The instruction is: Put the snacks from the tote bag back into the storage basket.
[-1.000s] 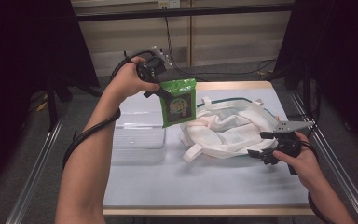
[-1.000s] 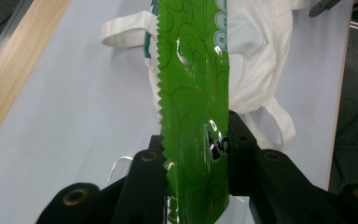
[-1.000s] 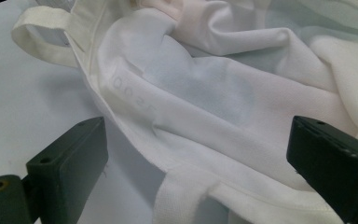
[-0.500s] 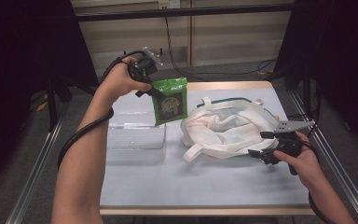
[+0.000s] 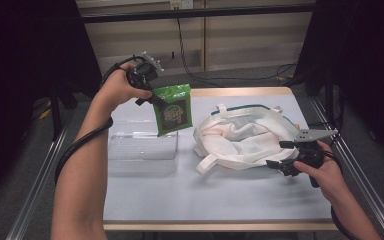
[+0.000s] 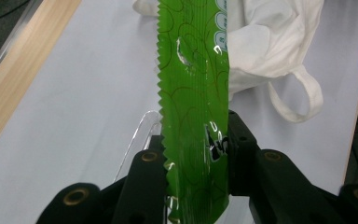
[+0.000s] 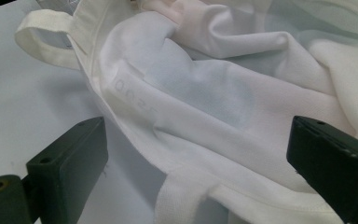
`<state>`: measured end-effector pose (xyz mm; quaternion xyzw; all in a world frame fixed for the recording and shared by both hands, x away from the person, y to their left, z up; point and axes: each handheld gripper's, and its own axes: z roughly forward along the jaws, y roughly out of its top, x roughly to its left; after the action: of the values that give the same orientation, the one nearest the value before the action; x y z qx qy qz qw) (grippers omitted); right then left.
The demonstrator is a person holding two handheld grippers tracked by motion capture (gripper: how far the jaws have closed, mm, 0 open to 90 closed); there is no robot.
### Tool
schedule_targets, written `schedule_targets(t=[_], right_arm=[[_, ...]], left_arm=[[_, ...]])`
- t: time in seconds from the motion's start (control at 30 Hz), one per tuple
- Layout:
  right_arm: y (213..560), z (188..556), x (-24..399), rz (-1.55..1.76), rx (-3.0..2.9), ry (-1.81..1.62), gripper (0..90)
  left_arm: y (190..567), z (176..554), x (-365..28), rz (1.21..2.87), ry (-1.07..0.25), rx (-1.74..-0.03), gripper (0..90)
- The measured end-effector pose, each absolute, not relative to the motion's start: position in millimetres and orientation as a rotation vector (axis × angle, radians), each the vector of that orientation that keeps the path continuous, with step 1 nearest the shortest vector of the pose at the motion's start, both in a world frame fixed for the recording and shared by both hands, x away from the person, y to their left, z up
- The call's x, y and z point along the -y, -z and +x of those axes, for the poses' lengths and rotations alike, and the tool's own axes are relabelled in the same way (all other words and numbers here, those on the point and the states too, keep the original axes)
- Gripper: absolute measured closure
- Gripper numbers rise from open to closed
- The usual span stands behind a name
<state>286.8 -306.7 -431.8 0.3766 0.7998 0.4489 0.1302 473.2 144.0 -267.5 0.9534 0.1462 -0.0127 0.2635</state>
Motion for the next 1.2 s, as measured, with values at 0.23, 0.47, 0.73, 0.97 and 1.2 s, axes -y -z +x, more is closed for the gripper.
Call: schedule_targets(t=[0.23,0.47,0.73,0.97,1.2], right_arm=[[432,287,306,1.095,-2.323,-1.306,5.2],[433,288,305,1.089,-2.329,-1.305,5.2],[433,288,303,1.093,-2.332,-1.304,5.2],[433,288,303,1.100,-2.331,-1.304,5.2],[433,288,303,1.099,-2.329,-1.301,5.1]], left_arm=[[270,474,-152,2.591,0.030,-0.392,73.7],[273,476,-159,2.601,0.043,-0.401,73.7],[276,476,-167,2.608,0.039,-0.401,73.6],[278,476,-173,2.608,0.037,-0.418,73.6],[281,476,-181,2.593,0.046,-0.431,73.5]])
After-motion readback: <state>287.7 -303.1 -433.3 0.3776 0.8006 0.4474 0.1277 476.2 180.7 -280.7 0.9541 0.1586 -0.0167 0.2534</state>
